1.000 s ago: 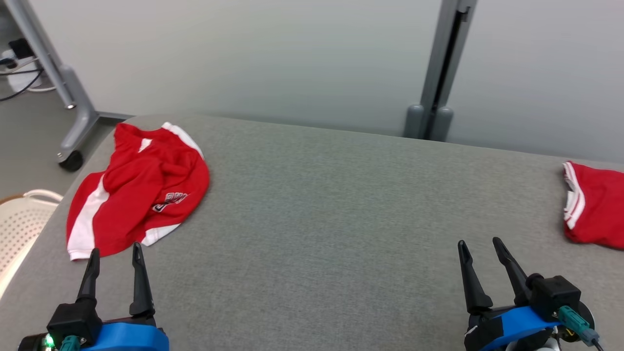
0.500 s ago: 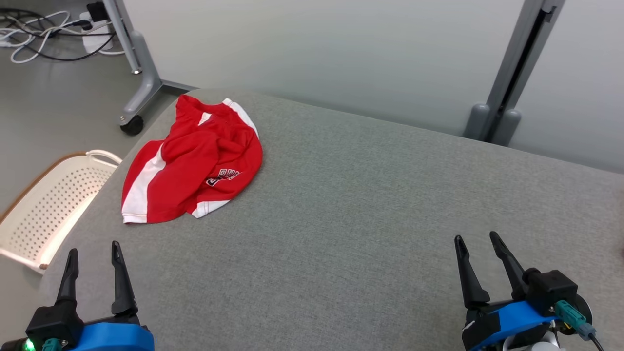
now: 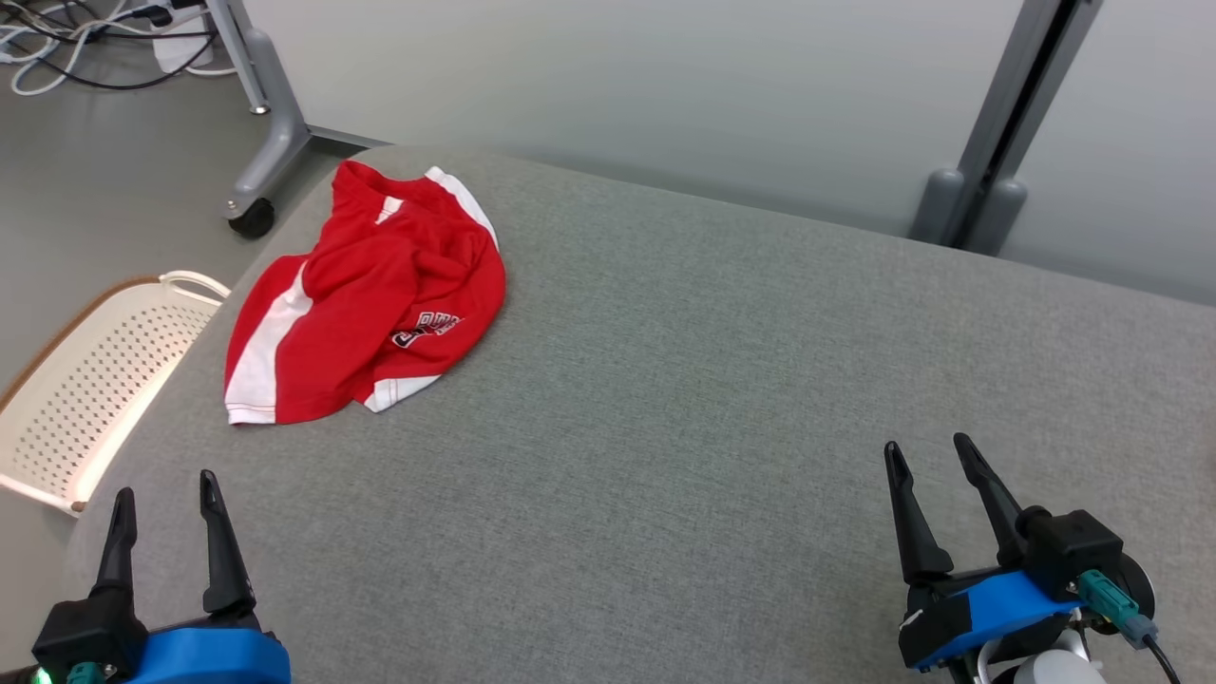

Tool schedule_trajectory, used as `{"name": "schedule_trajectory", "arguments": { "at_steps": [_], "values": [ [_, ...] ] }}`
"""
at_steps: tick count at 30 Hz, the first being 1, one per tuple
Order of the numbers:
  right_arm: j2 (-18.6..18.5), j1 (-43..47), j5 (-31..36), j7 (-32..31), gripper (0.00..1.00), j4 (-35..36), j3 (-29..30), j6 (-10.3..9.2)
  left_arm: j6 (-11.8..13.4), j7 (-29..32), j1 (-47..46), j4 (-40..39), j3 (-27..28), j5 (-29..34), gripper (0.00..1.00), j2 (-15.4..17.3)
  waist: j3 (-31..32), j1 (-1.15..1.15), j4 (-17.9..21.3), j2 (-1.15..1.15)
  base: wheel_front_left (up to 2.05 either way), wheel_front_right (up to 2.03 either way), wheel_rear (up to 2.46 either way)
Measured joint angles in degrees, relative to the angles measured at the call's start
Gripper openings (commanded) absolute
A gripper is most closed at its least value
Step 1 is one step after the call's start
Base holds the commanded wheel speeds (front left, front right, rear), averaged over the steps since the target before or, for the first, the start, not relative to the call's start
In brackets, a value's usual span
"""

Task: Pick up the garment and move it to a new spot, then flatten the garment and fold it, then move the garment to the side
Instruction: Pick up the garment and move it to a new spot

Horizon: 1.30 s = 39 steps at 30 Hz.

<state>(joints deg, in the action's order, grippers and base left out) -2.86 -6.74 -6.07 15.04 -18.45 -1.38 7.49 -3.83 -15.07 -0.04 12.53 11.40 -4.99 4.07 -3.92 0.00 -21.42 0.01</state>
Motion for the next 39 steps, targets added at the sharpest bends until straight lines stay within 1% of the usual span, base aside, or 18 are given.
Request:
{"name": "schedule_trajectory", "arguments": {
  "at_steps": [6, 10, 13, 17, 21, 24, 28, 31, 35, 39],
  "values": [
    [0.0, -1.0, 1.0, 0.0, 1.0, 0.8, 0.5, 0.0, 0.2, 0.0, -3.1, 1.1, 1.1, -1.2, 1.0, 0.1, -2.0, 0.0, 2.2, 0.0, 0.0, 0.0, 0.0],
    [-0.6, -2.4, 2.0, 0.0, 1.0, 2.2, 0.7, 0.0, -0.2, 0.0, -8.9, 2.9, 2.8, -2.2, 1.0, 2.2, -4.3, 0.0, 4.4, 0.0, 0.0, 0.0, 0.0],
    [-1.6, -4.1, 2.7, 0.0, 1.0, 3.3, 0.4, 0.0, -0.3, 0.0, -14.1, 4.9, 3.6, -2.7, 1.0, 3.8, -6.8, 0.01, 6.7, 0.0, 0.0, 0.0, 0.0],
    [-3.1, -6.1, 3.6, -0.6, 1.0, 5.2, 0.5, 0.0, -0.7, 0.0, -21.6, 8.0, 5.0, -3.4, 1.0, 6.9, -10.7, 0.0, 10.4, 0.0, 0.0, 0.0, 0.0],
    [-4.8, -7.6, 4.5, -1.4, 1.0, 8.4, 1.8, 0.0, -0.7, 0.0, -28.5, 10.8, 6.3, -3.7, 1.0, 9.7, -15.0, 0.01, 14.2, 0.01, 0.0, 0.0, 0.0],
    [-5.8, -8.2, 5.0, -2.1, 1.0, 11.2, 3.1, 0.0, -0.7, 0.0, -32.7, 13.4, 7.1, -4.0, 1.0, 12.3, -18.4, 0.01, 16.7, 0.01, 0.0, 0.0, 0.0],
    [-6.7, -8.3, 6.0, -3.1, 1.0, 15.4, 4.7, 0.0, -0.8, 0.0, -38.9, 19.1, 7.9, -4.6, 1.0, 16.4, -22.8, 0.02, 19.7, 0.01, 0.0, 0.0, 0.0],
    [-7.1, -8.1, 7.0, -3.8, 1.0, 18.5, 6.4, 0.0, -0.9, 0.0, -42.6, 23.2, 8.3, -4.9, 1.0, 18.6, -25.5, 0.02, 20.8, 0.01, 0.0, 0.0, 0.0],
    [-7.3, -7.0, 7.6, -4.9, 1.0, 21.9, 7.8, 0.0, -1.3, 0.6, -46.5, 29.6, 7.8, -5.0, 1.0, 20.9, -28.4, 0.01, 21.2, 0.01, 0.0, 0.0, 0.0],
    [-7.7, -6.5, 7.8, -5.7, 1.0, 24.4, 8.8, 0.0, -1.8, 4.5, -49.7, 36.6, 5.8, -4.6, 1.0, 21.9, -30.3, 0.01, 21.0, 0.02, 0.0, 0.0, 0.0]
  ]
}}
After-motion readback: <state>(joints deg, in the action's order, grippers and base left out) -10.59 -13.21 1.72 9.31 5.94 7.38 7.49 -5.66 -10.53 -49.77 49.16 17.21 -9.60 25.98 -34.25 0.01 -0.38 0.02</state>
